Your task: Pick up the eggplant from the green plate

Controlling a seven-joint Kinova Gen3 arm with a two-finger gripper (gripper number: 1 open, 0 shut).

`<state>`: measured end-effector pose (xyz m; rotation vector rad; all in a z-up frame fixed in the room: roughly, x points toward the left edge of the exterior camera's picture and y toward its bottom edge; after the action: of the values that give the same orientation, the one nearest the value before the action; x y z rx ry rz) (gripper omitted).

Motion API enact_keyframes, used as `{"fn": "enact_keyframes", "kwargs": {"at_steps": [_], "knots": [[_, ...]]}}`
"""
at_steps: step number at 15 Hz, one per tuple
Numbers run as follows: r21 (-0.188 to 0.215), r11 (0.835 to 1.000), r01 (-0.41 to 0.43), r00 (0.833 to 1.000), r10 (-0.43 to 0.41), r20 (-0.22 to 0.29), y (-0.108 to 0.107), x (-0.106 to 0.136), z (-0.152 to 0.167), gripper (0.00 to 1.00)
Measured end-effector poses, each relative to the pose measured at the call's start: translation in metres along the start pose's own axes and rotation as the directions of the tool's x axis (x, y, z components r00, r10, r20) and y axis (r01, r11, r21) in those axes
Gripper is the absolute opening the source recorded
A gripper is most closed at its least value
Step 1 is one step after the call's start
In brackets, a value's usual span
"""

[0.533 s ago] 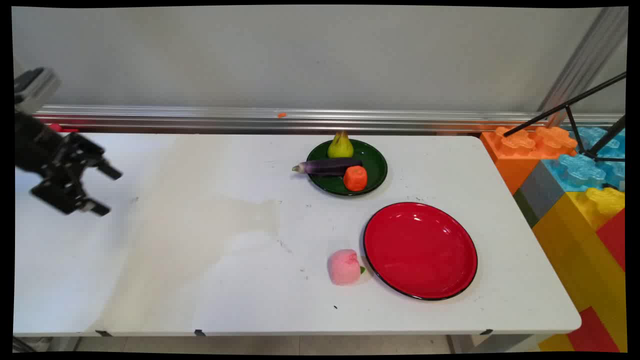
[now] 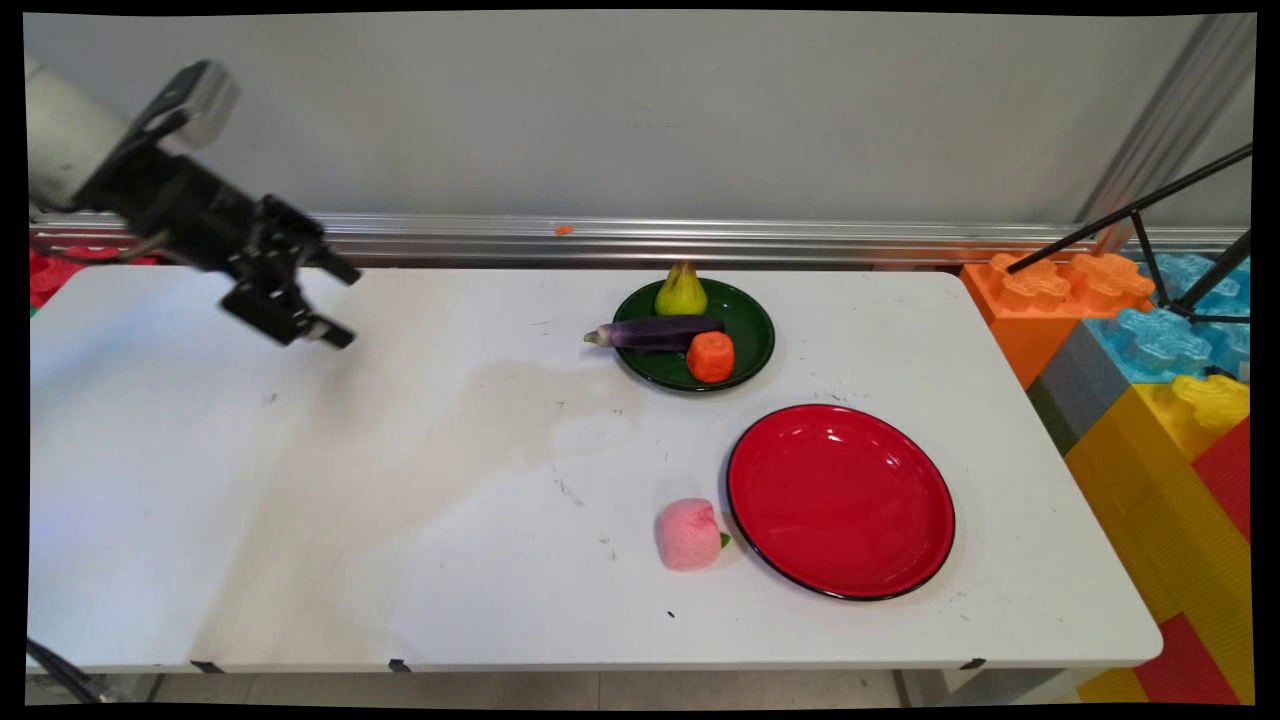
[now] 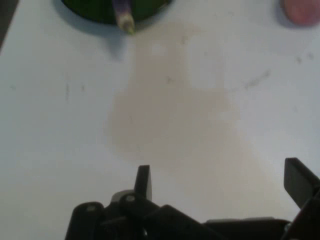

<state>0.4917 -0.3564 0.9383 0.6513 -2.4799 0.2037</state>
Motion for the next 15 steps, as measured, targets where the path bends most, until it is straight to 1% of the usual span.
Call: {"fn": "enact_keyframes", "kwargs": {"at_steps": [5, 8, 11, 15], "knots": [[0.010, 1.000, 0.010, 1.000, -0.010, -0.026, -0.028, 0.031, 0.035, 1.00], [0.010, 1.000, 0.020, 0.999, -0.020, -0.038, -0.040, 0.044, 0.051, 1.00], [-0.001, 1.000, 0.025, 0.998, -0.025, -0.056, -0.059, 0.063, 0.082, 1.00], [-0.026, 0.999, 0.030, 0.996, -0.032, -0.080, -0.077, 0.083, 0.124, 1.00]]}}
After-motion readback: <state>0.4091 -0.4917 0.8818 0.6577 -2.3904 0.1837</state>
